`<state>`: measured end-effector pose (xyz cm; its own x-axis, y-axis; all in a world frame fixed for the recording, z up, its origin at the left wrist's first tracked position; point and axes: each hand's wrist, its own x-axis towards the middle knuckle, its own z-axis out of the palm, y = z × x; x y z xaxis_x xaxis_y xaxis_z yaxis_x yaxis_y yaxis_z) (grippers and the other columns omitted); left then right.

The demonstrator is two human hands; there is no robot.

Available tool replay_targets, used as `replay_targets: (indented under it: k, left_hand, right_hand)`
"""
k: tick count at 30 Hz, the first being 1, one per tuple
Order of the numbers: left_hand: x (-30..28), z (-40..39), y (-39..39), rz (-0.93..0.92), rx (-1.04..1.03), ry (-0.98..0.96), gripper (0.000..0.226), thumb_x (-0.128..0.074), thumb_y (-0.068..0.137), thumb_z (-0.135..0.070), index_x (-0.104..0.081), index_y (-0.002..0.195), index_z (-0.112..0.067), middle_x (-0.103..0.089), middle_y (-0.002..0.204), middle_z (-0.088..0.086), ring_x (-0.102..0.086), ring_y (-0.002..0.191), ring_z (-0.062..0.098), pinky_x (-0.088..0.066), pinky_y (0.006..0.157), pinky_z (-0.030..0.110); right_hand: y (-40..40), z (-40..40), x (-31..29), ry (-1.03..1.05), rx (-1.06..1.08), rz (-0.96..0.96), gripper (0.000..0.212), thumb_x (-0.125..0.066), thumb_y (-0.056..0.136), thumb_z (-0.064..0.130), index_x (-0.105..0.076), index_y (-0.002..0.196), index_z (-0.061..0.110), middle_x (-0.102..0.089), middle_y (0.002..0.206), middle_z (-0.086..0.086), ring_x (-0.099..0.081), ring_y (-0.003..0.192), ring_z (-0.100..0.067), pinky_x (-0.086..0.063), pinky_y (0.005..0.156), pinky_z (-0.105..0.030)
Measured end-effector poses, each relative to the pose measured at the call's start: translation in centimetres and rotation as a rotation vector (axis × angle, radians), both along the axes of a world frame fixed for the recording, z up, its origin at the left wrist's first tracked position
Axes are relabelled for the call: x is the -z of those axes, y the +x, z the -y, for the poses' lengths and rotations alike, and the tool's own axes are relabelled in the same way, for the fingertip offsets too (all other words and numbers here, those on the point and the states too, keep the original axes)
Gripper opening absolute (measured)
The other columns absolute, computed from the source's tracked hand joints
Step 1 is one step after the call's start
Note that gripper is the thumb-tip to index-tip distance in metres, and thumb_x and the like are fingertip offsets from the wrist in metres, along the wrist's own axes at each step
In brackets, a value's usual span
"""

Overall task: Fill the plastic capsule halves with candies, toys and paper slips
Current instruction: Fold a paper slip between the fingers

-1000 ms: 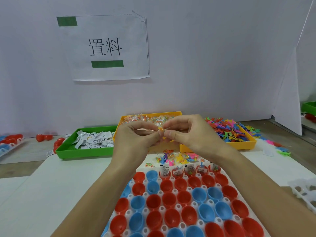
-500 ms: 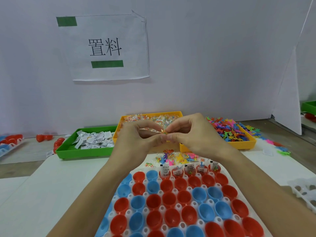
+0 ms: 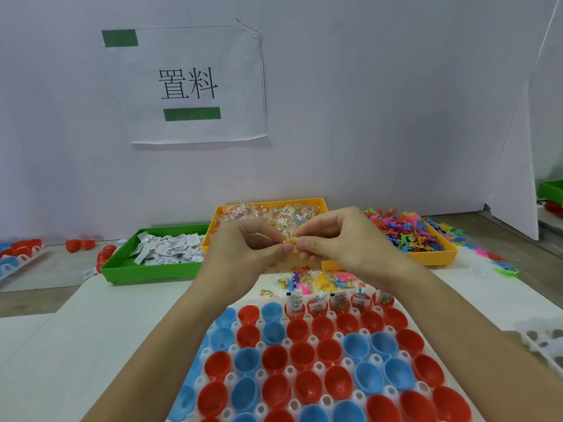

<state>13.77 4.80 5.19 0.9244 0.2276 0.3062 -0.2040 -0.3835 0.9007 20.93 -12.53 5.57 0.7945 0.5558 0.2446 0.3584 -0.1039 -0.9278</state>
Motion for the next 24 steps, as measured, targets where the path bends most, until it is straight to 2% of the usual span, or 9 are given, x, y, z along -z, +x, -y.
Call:
replay_targets:
  k: [5, 10, 12, 14, 18, 22, 24]
  left_hand:
    - [0.0, -0.6, 0.1, -0.090, 0.033, 0.167, 0.012, -0.084, 0.076, -0.016, -0.074, 0.070, -0.019, -0.074, 0.069, 0.003, -0.069, 0.065, 0.019, -0.053, 0.067, 0.036]
    - [0.3, -0.6, 0.2, -0.129, 0.080, 0.279, 0.015, -0.085, 0.076, -0.014, -0.071, 0.070, -0.019, -0.070, 0.061, -0.004, -0.063, 0.056, 0.003, -0.046, 0.054, 0.015]
    - [0.4, -0.7, 0.2, -0.162, 0.097, 0.319, 0.014, -0.085, 0.075, -0.012, -0.072, 0.072, -0.016, -0.070, 0.062, -0.002, -0.065, 0.057, 0.005, -0.050, 0.054, 0.020]
    - [0.5, -0.9, 0.1, -0.199, 0.128, 0.362, 0.011, -0.084, 0.075, -0.011, -0.074, 0.075, -0.015, -0.074, 0.069, 0.001, -0.070, 0.065, 0.012, -0.055, 0.063, 0.028]
    - [0.5, -1.3, 0.1, -0.212, 0.126, 0.461, 0.007, -0.081, 0.080, -0.015, -0.077, 0.085, -0.018, -0.076, 0.077, -0.004, -0.072, 0.075, 0.009, -0.059, 0.074, 0.028]
    - [0.6, -1.6, 0.4, -0.152, 0.000, 0.425, 0.010, -0.075, 0.083, -0.015, -0.072, 0.082, -0.024, -0.075, 0.075, -0.005, -0.070, 0.071, 0.006, -0.055, 0.068, 0.023]
    - [0.7, -1.7, 0.4, -0.142, -0.023, 0.398, 0.010, -0.074, 0.084, -0.016, -0.071, 0.084, -0.025, -0.075, 0.076, -0.006, -0.070, 0.072, 0.007, -0.055, 0.067, 0.023]
  right_hand:
    - [0.0, 0.3, 0.0, -0.083, -0.057, 0.002, 0.008, -0.071, 0.090, 0.006, -0.077, 0.096, 0.006, -0.077, 0.082, -0.011, -0.075, 0.083, -0.024, -0.062, 0.076, -0.027]
    - [0.2, -0.1, 0.5, -0.120, -0.045, 0.042, 0.007, -0.072, 0.088, 0.001, -0.077, 0.091, 0.004, -0.077, 0.074, -0.006, -0.075, 0.075, -0.018, -0.061, 0.073, -0.024]
    - [0.2, -0.3, 0.6, -0.201, -0.039, 0.115, 0.007, -0.074, 0.087, 0.003, -0.078, 0.088, 0.008, -0.076, 0.073, -0.004, -0.075, 0.073, -0.016, -0.061, 0.072, -0.025]
    - [0.3, -0.4, 0.7, -0.297, -0.029, 0.208, 0.011, -0.075, 0.086, 0.004, -0.079, 0.083, 0.014, -0.076, 0.071, 0.000, -0.074, 0.069, -0.012, -0.061, 0.071, -0.025]
    - [0.1, -0.4, 0.8, -0.469, -0.065, 0.311, 0.021, -0.074, 0.085, 0.005, -0.078, 0.078, 0.025, -0.073, 0.068, 0.012, -0.070, 0.066, 0.000, -0.054, 0.061, -0.015]
    - [-0.1, -0.6, 1.1, -0.557, -0.118, 0.363, 0.017, -0.073, 0.086, 0.004, -0.081, 0.087, 0.020, -0.076, 0.075, 0.009, -0.070, 0.072, 0.002, -0.058, 0.069, -0.017]
    - [-0.1, -0.7, 1.3, -0.584, -0.142, 0.380, 0.018, -0.072, 0.087, 0.005, -0.081, 0.088, 0.020, -0.077, 0.080, 0.010, -0.070, 0.075, 0.005, -0.056, 0.071, -0.013]
